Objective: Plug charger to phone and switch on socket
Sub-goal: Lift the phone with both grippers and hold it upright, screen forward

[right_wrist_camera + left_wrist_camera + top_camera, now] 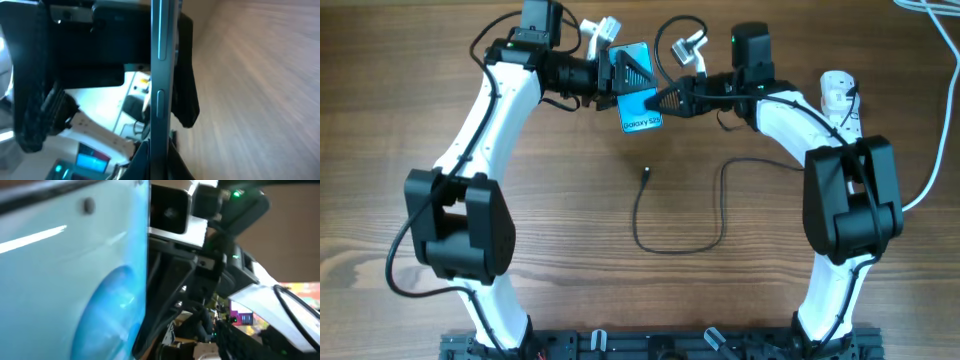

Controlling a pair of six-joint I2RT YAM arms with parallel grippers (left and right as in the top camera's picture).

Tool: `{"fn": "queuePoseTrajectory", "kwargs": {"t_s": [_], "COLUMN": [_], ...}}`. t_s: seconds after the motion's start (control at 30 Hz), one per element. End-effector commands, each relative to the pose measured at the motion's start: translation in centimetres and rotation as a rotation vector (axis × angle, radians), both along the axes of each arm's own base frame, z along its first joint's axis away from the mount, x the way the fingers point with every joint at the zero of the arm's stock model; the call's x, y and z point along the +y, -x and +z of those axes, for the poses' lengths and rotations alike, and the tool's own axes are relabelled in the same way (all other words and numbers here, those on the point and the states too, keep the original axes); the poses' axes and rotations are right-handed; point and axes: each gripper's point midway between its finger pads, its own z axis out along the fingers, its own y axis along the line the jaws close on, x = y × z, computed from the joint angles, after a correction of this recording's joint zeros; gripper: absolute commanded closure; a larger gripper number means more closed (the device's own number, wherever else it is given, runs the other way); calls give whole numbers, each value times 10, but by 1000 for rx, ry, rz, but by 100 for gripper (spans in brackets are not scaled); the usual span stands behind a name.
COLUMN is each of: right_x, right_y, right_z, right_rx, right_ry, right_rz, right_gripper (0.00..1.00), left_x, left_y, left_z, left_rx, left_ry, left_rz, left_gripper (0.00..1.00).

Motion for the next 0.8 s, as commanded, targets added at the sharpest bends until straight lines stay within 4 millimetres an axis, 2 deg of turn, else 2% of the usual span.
{"fn": "queuePoseTrajectory", "kwargs": {"t_s": [0.0,0.23,0.47,0.6,0.77], "right_x": [10,10,10,11,11], "right_y": [11,10,10,8,5], "right_z": [4,5,5,5,10], "right_rx": [134,134,134,120,113], "right_ry": [7,7,7,7,9], "right_rz": [72,72,71,63,58], "right_gripper": [96,96,96,96,96], "left_x": [-16,-19,-20,-22,-22], "left_y": [16,-1,-3,4,8], "left_z": [41,56,60,65,61], "left_rx": [-41,-59,-85,-69,-18], "left_ry": [117,155,167,198,190], "left_rz": [-70,-34,-38,-72,-70], "left_gripper": [33,47,66,66,66]}}
